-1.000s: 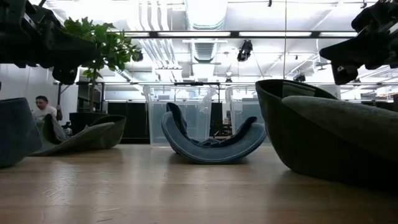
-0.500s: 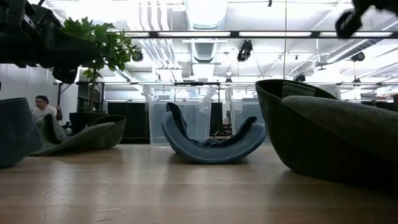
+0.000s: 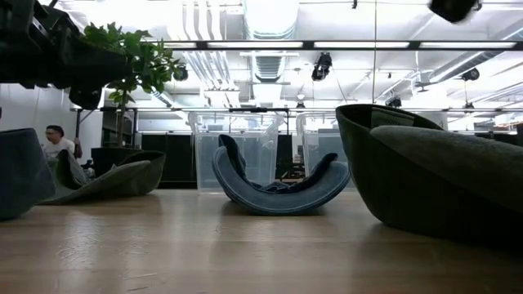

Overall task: Pick & Place hat
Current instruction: Put the top right blue cap into the left transparent bin

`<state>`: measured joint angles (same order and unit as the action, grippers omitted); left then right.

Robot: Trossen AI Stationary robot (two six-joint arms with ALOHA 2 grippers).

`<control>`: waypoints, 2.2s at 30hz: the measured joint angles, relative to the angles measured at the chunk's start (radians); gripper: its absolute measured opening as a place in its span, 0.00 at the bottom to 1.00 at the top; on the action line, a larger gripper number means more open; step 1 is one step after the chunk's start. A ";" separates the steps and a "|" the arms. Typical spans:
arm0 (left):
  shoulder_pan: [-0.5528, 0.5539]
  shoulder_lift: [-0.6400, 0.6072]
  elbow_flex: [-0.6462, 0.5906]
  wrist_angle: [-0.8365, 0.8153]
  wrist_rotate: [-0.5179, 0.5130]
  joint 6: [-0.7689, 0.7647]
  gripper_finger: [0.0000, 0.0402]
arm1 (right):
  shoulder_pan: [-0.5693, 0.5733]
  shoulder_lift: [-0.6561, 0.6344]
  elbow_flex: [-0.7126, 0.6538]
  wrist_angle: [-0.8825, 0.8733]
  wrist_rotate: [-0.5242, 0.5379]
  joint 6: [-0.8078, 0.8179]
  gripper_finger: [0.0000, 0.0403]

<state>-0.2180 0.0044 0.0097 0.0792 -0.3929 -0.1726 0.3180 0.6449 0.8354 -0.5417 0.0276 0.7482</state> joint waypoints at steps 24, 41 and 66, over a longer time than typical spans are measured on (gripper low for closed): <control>0.000 0.000 0.001 0.016 0.007 -0.069 0.27 | 0.320 0.316 0.266 -0.805 -0.025 0.617 0.02; 0.000 0.000 0.001 0.017 0.007 -0.071 0.27 | 0.328 0.325 0.007 -0.763 -0.235 0.924 0.07; 0.000 0.000 0.002 0.018 0.006 -0.071 0.27 | 0.333 0.326 -0.244 -0.620 -0.320 1.309 0.52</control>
<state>-0.2176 0.0044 0.0113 0.0970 -0.3866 -0.2432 0.6506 0.9706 0.5909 -1.1613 -0.2919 2.0575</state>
